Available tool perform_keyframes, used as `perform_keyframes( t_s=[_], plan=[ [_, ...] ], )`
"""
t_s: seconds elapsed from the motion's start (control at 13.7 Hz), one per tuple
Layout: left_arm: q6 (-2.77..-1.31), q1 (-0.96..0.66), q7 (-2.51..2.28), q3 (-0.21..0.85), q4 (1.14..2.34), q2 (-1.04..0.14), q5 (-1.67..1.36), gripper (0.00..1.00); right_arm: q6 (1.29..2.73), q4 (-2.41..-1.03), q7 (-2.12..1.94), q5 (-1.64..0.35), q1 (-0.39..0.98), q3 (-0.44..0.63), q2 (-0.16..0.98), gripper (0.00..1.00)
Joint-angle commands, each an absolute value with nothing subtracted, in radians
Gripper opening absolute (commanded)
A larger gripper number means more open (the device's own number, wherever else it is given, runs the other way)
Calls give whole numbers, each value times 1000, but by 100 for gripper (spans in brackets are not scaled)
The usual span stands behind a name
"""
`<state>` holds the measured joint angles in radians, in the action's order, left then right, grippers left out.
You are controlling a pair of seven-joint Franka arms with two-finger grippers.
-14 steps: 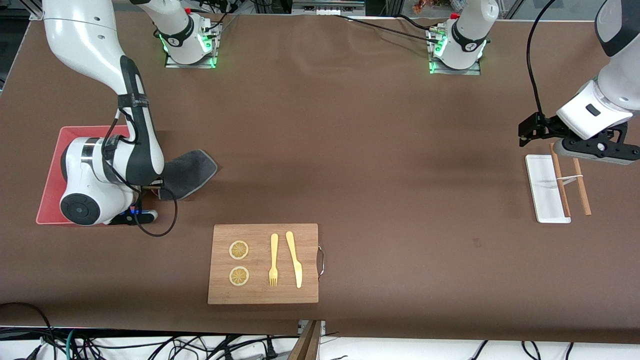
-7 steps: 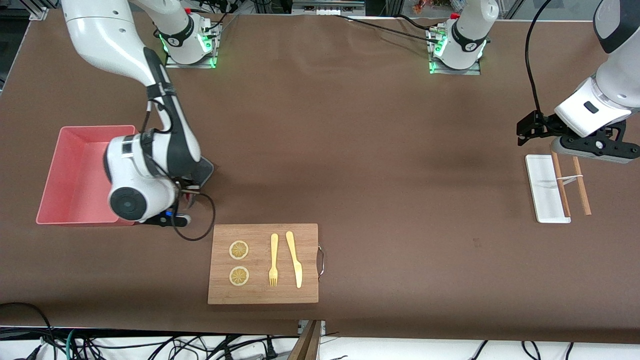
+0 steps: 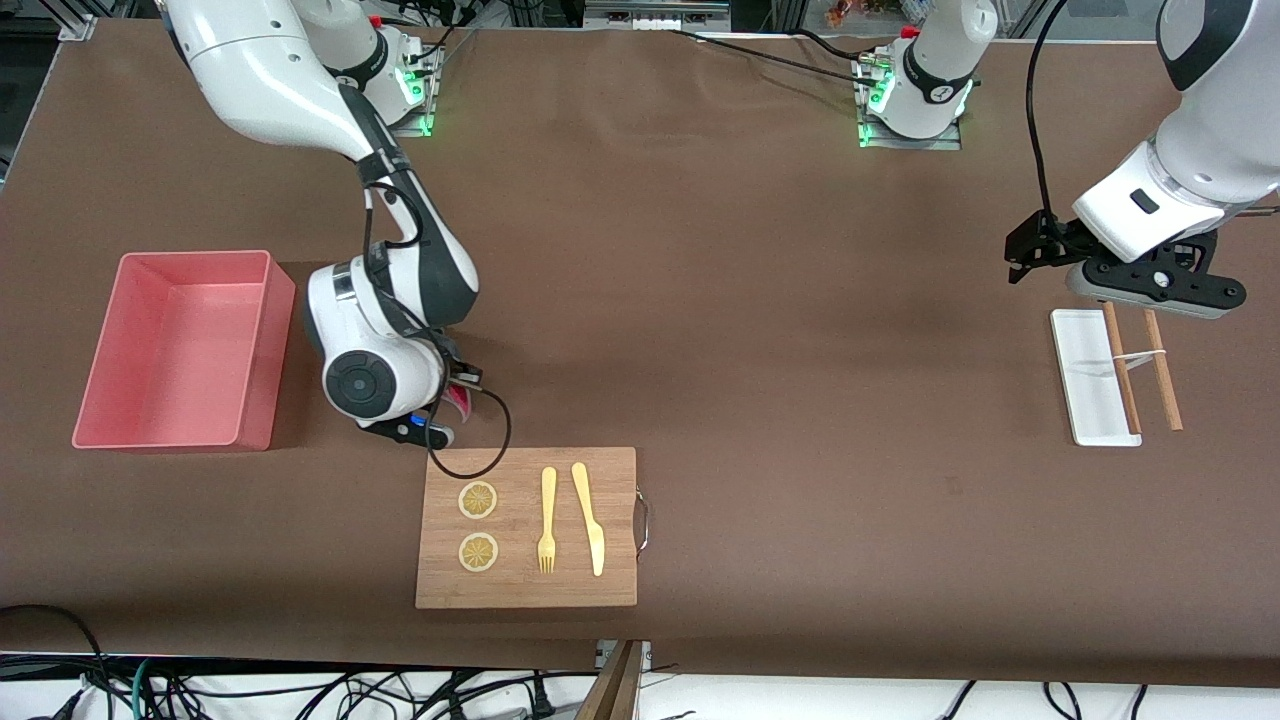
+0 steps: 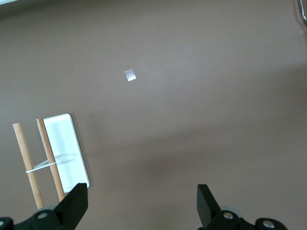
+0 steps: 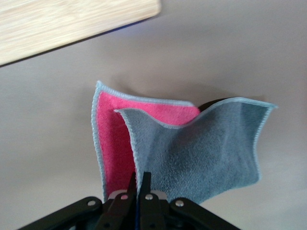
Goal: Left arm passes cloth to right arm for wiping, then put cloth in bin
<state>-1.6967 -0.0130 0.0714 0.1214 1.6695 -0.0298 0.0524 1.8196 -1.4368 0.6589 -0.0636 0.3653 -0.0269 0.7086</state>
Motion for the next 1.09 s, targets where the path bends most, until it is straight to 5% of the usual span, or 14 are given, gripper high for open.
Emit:
perform_keyframes(
  t_s=[0.0, 0.73, 1.02],
  plan=[
    [-1631, -14, 51, 123, 1647, -28, 61, 100, 1893, -1434, 783, -63, 367, -89, 729, 0],
    [-1623, -9, 29, 118, 1638, -38, 55, 100, 2149, -1431, 1098, -178, 380, -264, 747, 0],
    [-1621, -11, 29, 120, 1638, -37, 57, 100, 2129, -1430, 1150, -187, 382, -324, 739, 0]
  ],
)
